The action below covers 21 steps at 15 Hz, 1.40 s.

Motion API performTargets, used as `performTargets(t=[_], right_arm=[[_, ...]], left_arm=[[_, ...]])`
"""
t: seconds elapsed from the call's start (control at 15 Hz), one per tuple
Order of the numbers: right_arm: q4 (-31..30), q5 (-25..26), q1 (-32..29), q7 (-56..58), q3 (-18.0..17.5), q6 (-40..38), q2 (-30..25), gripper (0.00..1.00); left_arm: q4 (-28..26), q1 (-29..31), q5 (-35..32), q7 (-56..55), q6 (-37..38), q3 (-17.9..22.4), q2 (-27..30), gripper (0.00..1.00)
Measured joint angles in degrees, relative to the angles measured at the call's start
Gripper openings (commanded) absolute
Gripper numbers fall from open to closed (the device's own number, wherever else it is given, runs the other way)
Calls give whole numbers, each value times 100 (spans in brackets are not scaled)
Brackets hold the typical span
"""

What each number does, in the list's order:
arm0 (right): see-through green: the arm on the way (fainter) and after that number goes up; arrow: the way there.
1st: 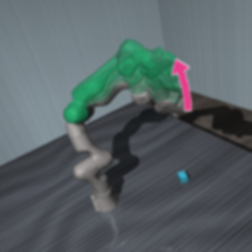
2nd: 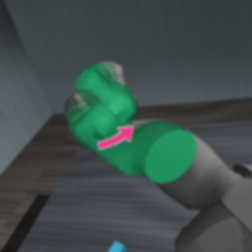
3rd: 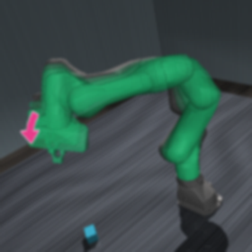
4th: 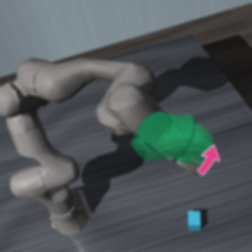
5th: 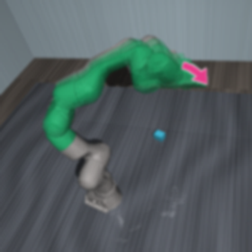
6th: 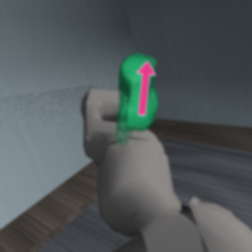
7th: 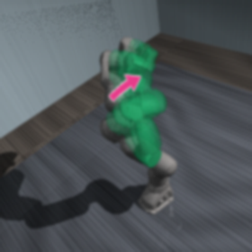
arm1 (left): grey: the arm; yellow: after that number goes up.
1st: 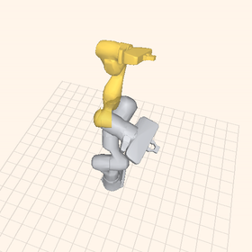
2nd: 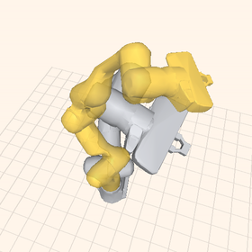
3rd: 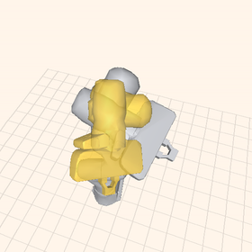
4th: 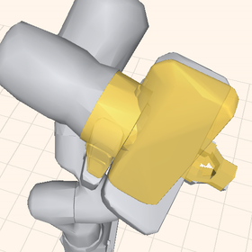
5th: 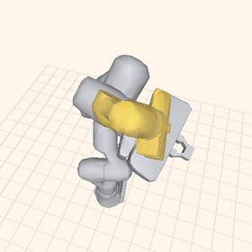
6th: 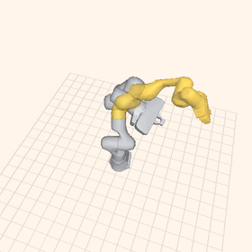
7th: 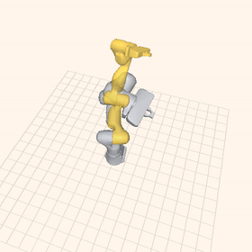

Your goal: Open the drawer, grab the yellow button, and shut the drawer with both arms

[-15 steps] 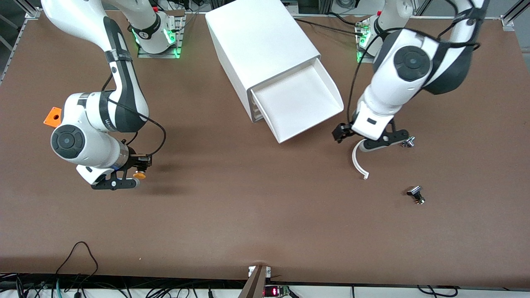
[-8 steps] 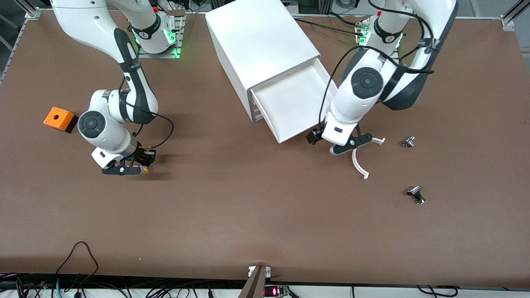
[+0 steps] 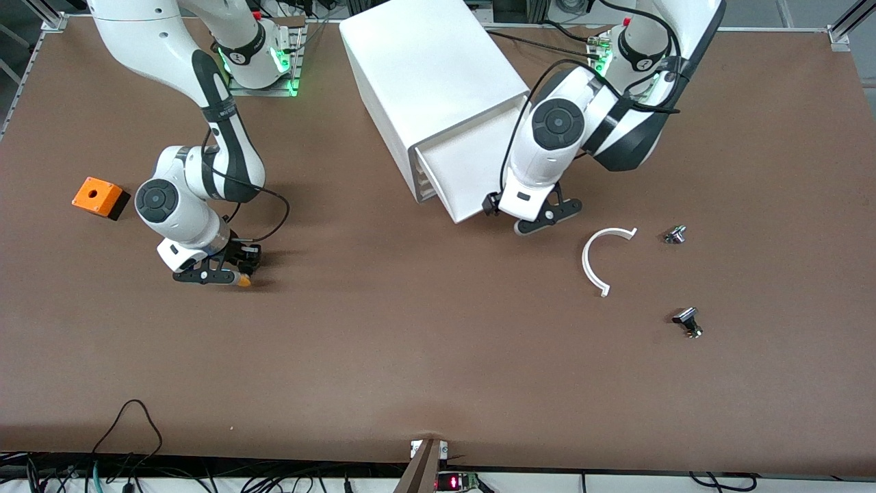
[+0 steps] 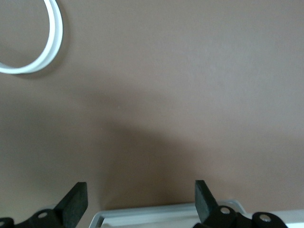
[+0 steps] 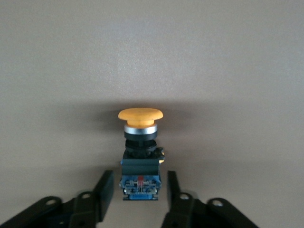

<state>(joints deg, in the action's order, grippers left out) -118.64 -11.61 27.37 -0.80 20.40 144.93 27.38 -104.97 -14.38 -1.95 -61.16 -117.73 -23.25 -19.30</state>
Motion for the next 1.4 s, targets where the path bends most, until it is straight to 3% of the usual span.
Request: performTargets(t=[0.6,1.07,1.27,1.4], right_arm=[[379,-19,3,0,51,-43,-518,99],[734,-57,13,-131,95,-1175,-1356,99],[808,-54,1,-138,98,-1728,-1653,99],[1027,5,-208,-138,-46,-2323,-1820,99]], left_arm=[[-15,-43,551,-33,473,-620,-76,99],[-15,-49,933,-33,552,-803,-214,100],[-15,-46,1496,-27,757,-835,-264,100],[-8,-6,1616,-27,830,-831,-313,100]])
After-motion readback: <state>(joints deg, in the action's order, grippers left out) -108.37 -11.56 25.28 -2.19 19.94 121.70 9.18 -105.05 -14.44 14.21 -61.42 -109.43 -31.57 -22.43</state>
